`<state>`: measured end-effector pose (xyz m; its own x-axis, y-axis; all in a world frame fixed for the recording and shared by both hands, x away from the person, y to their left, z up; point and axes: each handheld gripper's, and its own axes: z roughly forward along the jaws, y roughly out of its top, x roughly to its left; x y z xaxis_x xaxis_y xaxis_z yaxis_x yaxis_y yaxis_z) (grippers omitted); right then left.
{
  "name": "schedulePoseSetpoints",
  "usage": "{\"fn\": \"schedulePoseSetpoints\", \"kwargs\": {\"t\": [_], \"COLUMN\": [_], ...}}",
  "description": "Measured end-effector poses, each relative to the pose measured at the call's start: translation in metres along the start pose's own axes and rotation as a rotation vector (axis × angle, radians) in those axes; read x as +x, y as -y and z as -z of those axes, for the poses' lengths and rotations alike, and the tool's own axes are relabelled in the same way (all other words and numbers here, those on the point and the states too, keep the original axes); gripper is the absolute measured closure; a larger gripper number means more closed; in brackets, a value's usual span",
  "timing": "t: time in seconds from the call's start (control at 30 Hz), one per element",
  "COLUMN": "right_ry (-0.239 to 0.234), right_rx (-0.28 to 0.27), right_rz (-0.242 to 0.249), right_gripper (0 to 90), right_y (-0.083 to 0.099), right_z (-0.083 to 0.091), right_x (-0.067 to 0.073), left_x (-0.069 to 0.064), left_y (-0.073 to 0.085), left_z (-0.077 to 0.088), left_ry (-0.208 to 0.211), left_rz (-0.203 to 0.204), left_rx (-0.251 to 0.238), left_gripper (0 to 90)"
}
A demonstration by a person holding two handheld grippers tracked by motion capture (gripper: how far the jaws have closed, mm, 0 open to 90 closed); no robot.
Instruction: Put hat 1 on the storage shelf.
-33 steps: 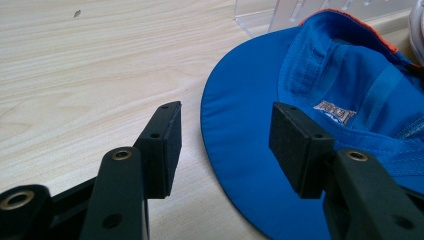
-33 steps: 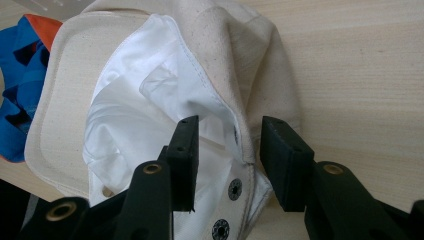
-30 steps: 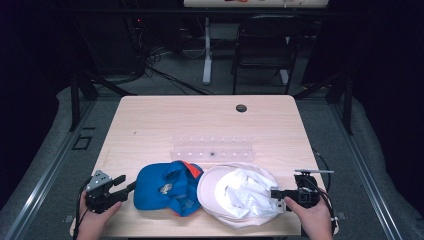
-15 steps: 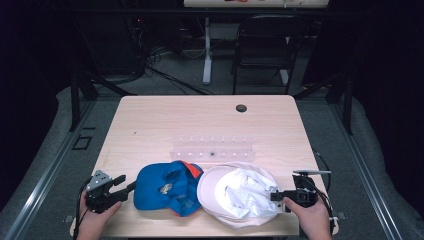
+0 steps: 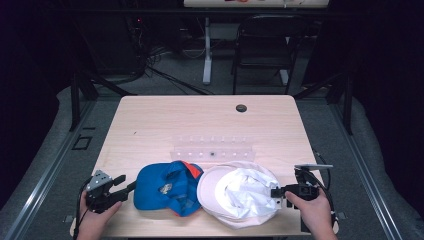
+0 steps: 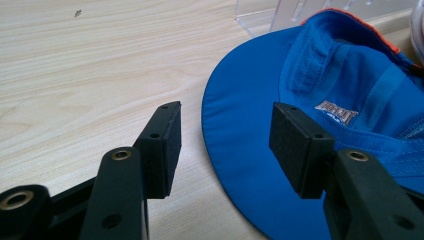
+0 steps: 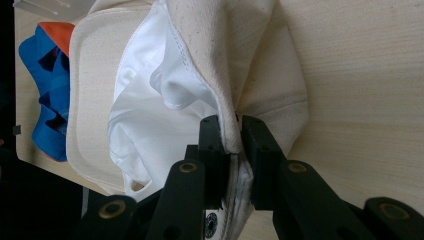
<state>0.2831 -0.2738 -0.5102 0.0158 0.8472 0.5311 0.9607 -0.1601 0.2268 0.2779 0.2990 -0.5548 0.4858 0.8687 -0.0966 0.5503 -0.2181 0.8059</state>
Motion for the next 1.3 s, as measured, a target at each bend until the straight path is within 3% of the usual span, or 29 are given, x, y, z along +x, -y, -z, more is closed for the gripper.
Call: {"fn": "schedulePoseSetpoints", "kwargs": {"t": [0.1,0.23,0.3,0.47,0.5,0.53,0.8,0.83,0.9,0.93,1.0,1.1,1.17,1.3], "right_ry": [-0.030,-0.032,-0.043,-0.077,-0.058,-0.084,-0.147,-0.162,-0.161,-0.188,-0.201,-0.233,-0.235,-0.289], "right_rx": [0.007,0.022,0.052,0.059,0.079,0.066,0.063,0.045,0.076,0.063,0.072,0.042,0.064,0.066], "right_rz": [-0.005,-0.008,-0.003,-0.043,-0.035,-0.049,-0.067,-0.089,-0.070,-0.081,-0.084,-0.127,-0.109,-0.134], "right_gripper": [79.9,80.1,80.2,80.1,80.1,80.1,80.2,80.2,80.3,80.3,80.3,80.4,80.4,80.5], "right_y": [-0.003,-0.006,-0.011,-0.020,-0.022,-0.023,-0.034,-0.034,-0.037,-0.037,-0.039,-0.039,-0.040,-0.042], "right_z": [0.001,0.004,0.010,0.019,0.023,0.023,0.036,0.036,0.039,0.038,0.039,0.038,0.040,0.042], "right_x": [0.004,0.008,0.009,0.015,0.017,0.018,0.032,0.034,0.035,0.037,0.038,0.043,0.042,0.045], "left_x": [0.000,0.000,0.000,0.000,0.000,0.000,0.000,0.000,0.000,0.000,0.000,0.000,0.000,0.000], "left_y": [0.000,0.000,0.000,0.000,0.000,0.000,0.001,0.000,0.001,0.001,0.000,0.000,0.000,0.000], "left_z": [0.000,0.000,0.000,0.000,0.000,0.000,0.000,0.000,0.000,0.000,0.000,0.000,0.000,0.001], "left_ry": [0.000,-0.001,0.000,0.000,0.001,0.001,0.001,-0.001,-0.002,-0.003,-0.003,-0.002,-0.003,-0.002], "left_rz": [0.001,0.001,0.001,0.002,0.003,0.003,0.005,0.005,0.005,0.006,0.006,0.004,0.005,0.003], "left_rx": [-0.001,-0.002,-0.002,0.002,0.002,0.002,-0.014,-0.012,-0.013,-0.014,-0.014,-0.013,-0.013,-0.003], "left_gripper": [47.3,47.3,47.3,47.3,47.3,47.3,47.3,47.3,47.3,47.3,47.3,47.3,47.3,47.3]}}
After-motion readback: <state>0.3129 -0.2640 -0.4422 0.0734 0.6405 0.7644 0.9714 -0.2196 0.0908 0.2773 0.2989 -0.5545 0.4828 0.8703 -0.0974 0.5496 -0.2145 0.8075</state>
